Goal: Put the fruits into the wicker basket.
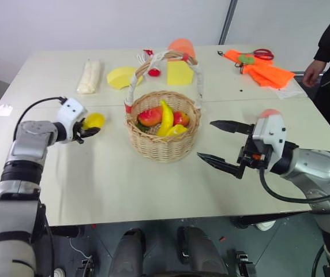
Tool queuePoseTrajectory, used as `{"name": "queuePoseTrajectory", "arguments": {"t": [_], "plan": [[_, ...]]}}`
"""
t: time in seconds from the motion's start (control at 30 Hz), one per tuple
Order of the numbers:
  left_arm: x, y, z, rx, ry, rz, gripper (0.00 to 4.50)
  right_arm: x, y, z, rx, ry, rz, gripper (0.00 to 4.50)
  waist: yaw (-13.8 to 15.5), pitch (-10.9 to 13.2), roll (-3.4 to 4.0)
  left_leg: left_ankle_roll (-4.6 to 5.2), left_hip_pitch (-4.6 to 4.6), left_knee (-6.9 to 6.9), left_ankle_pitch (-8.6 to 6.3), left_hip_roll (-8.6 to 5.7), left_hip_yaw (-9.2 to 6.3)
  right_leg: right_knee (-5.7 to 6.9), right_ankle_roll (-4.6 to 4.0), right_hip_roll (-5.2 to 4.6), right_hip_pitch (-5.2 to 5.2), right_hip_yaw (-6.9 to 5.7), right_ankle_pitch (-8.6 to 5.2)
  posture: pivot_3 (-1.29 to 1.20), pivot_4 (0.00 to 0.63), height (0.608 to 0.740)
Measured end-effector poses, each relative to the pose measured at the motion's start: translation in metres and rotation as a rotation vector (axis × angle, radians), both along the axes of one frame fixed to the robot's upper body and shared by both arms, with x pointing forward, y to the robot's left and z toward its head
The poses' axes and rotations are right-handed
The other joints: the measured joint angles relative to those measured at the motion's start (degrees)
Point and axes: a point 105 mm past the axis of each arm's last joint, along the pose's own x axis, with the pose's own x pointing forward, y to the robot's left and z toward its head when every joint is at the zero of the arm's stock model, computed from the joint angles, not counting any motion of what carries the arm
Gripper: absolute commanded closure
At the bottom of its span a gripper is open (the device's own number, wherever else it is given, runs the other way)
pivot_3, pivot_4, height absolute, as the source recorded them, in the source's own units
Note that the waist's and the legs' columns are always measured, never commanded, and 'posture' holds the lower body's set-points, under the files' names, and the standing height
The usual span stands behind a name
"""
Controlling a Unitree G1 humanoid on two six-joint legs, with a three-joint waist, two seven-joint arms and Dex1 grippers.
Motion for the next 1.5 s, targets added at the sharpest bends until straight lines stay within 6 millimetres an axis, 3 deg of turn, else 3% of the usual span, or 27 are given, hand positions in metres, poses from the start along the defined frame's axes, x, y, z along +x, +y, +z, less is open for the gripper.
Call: {"name": "queuePoseTrajectory", "arguments": {"t": [0.07,0.17,0.23,0.3,0.43,0.53,0.73,0.9,1.17,1.23,1.5], "plan": [[-0.023,0.000,0.008,-0.077,-0.031,-0.041,2.40,-0.001,0.000,0.000,-0.005,-0.003,0.001,0.00,-0.17,0.00,0.00,0.02,0.02,-0.01,-0.01,0.08,0.03,0.06,0.01,-0.02,-0.01,0.03,0.00,0.00,0.150,0.735],[-0.056,-0.019,0.023,-0.213,-0.044,-0.132,2.40,0.000,0.000,0.002,-0.012,-0.011,0.003,0.00,0.40,0.01,-0.02,0.01,-0.01,0.01,-0.01,0.12,-0.04,0.09,-0.04,-0.02,-0.02,-0.03,-0.01,0.00,0.150,0.735],[-0.074,-0.044,0.037,-0.269,-0.049,-0.227,2.40,0.003,-0.002,0.005,-0.017,-0.018,-0.002,0.00,0.84,0.02,-0.03,0.00,0.01,0.09,0.00,0.11,-0.02,0.06,-0.25,-0.14,0.10,-0.11,-0.13,0.00,0.150,0.735],[-0.088,-0.082,0.058,-0.318,-0.091,-0.350,2.40,0.008,-0.006,0.007,-0.017,-0.020,-0.014,0.00,1.41,0.02,-0.02,-0.02,0.05,0.21,0.01,0.07,0.05,0.01,-0.28,-0.23,0.23,-0.11,-0.11,0.00,0.150,0.735],[-0.087,-0.157,0.089,-0.363,-0.185,-0.487,2.40,0.021,-0.018,0.000,-0.042,0.001,-0.063,0.00,1.91,0.00,-0.05,-0.04,0.05,0.39,0.03,-0.11,0.06,-0.07,-0.20,-0.18,0.49,0.00,-0.13,0.00,0.150,0.735],[-0.076,-0.185,0.093,-0.360,-0.200,-0.486,2.40,0.025,-0.024,-0.006,-0.056,0.009,-0.094,0.00,1.24,0.00,-0.05,-0.02,0.06,0.30,0.02,-0.12,0.06,-0.06,0.04,-0.09,0.42,0.11,-0.06,0.00,0.150,0.735],[-0.057,-0.199,0.079,-0.352,-0.160,-0.441,0.09,0.032,-0.036,-0.012,-0.051,0.006,-0.180,0.00,0.19,0.01,-0.03,0.01,0.11,0.03,0.02,-0.03,-0.19,0.12,0.12,0.20,0.22,0.08,-0.06,0.00,0.150,0.735],[-0.066,-0.200,0.077,-0.369,-0.158,-0.507,0.09,0.060,-0.082,-0.019,-0.044,-0.005,-0.470,0.00,0.27,0.00,-0.02,0.01,0.10,0.09,0.02,-0.07,-0.11,0.10,0.01,0.12,0.23,0.12,-0.09,0.00,0.150,0.735],[-0.098,-0.199,0.065,-0.440,-0.125,-0.623,0.09,0.107,-0.167,-0.039,-0.028,0.008,-1.030,0.00,0.28,0.00,0.01,0.00,0.11,0.13,0.02,-0.08,-0.02,0.10,-0.14,0.10,0.23,0.23,-0.13,0.00,0.150,0.735],[-0.100,-0.200,0.063,-0.459,-0.119,-0.617,0.09,0.114,-0.179,-0.046,-0.030,0.019,-1.112,0.00,0.28,0.01,0.01,0.00,0.10,0.14,0.02,-0.09,-0.02,0.10,-0.11,0.11,0.23,0.24,-0.12,0.00,0.150,0.735],[-0.109,-0.204,0.065,-0.499,-0.119,-0.628,0.09,0.138,-0.189,-0.060,0.020,0.102,-1.217,0.00,0.09,0.00,0.03,0.01,0.10,0.12,0.02,-0.09,-0.01,0.10,0.04,0.13,0.23,0.27,-0.03,0.00,0.150,0.735]]}}
